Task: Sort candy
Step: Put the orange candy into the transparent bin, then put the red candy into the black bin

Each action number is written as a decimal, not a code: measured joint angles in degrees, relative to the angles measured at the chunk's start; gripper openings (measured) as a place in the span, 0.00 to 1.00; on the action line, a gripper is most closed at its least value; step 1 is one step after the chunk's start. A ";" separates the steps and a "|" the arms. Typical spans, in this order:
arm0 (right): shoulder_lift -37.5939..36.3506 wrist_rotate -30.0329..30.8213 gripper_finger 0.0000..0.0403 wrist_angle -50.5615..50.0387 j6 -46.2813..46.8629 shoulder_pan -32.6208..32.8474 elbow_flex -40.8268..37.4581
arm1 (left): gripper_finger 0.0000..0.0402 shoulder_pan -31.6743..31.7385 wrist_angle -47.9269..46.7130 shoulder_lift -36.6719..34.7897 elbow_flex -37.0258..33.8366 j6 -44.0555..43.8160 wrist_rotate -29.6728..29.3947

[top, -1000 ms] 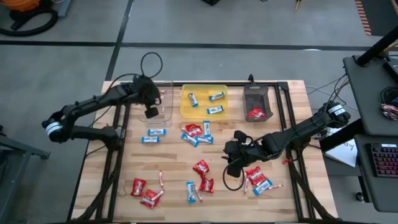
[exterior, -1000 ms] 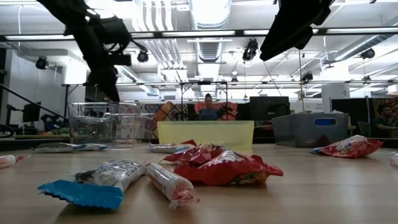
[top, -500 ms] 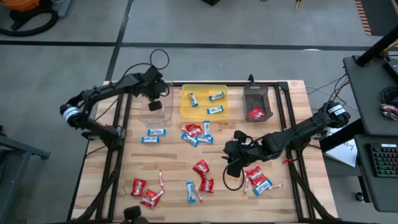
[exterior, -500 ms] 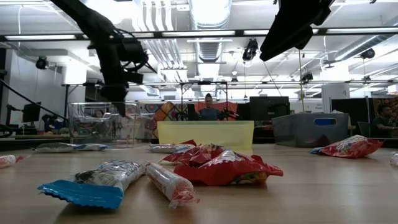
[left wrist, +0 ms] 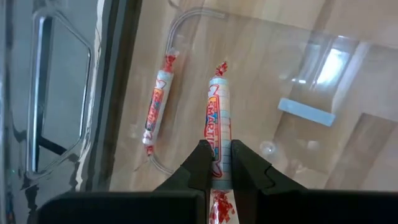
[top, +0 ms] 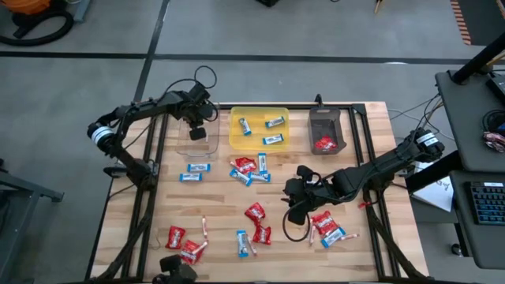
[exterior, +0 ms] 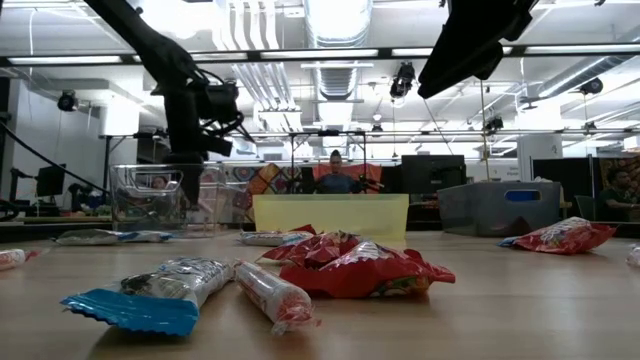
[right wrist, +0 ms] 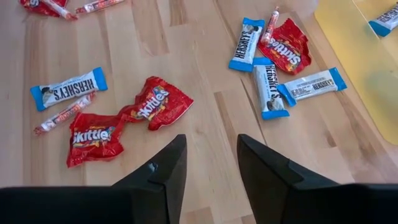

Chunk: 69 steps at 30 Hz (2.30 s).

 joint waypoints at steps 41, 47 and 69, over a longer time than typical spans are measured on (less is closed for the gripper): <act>0.00 -0.13 0.43 1.66 -0.15 0.00 -0.08 | 0.24 0.49 4.09 5.64 0.26 -3.24 -0.13; 0.00 -0.11 0.43 1.66 -0.13 0.00 -0.08 | 0.38 0.49 3.81 4.28 0.26 -3.28 -0.66; 0.00 -1.55 0.41 -1.07 4.84 0.00 0.19 | 0.30 -9.13 8.91 -25.05 -5.36 -30.42 23.93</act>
